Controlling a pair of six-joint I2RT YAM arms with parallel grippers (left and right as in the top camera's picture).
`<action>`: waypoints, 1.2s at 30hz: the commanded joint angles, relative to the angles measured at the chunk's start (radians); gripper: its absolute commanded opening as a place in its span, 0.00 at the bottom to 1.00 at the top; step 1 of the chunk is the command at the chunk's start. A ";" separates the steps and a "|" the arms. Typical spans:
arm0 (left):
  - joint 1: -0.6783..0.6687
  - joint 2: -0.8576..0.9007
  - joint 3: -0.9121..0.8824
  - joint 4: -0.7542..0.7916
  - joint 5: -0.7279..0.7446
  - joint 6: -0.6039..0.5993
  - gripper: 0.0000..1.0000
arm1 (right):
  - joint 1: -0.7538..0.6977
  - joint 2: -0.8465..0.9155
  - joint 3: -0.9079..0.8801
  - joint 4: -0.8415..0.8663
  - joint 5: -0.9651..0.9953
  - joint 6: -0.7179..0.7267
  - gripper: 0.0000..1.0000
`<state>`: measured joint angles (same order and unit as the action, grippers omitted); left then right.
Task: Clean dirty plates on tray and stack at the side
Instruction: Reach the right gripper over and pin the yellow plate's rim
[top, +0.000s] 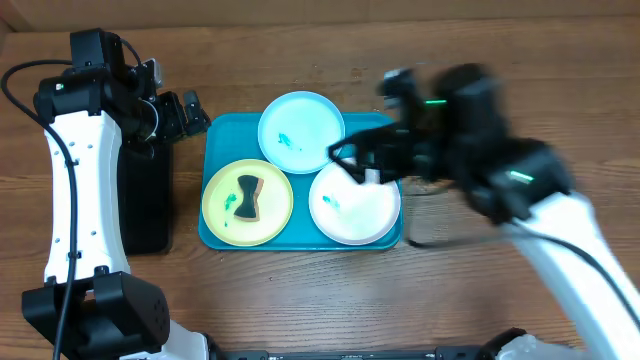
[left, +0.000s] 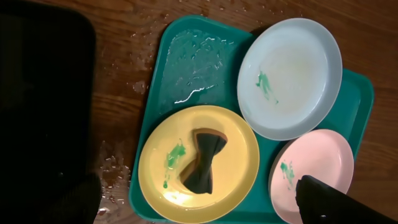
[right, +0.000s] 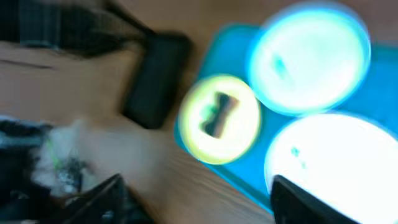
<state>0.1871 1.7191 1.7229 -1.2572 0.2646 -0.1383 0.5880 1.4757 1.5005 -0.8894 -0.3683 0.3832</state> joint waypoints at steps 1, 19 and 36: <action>0.002 0.000 0.013 0.001 -0.002 0.000 1.00 | 0.095 0.145 0.007 0.045 0.273 0.162 0.65; 0.002 0.000 0.013 -0.001 -0.002 0.000 1.00 | 0.208 0.598 0.006 0.321 0.330 0.146 0.43; -0.032 0.009 -0.016 -0.026 0.040 0.001 0.60 | 0.224 0.692 -0.002 0.332 0.330 0.171 0.28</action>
<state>0.1761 1.7191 1.7222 -1.2861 0.2699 -0.1455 0.8066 2.1464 1.4986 -0.5522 -0.0460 0.5476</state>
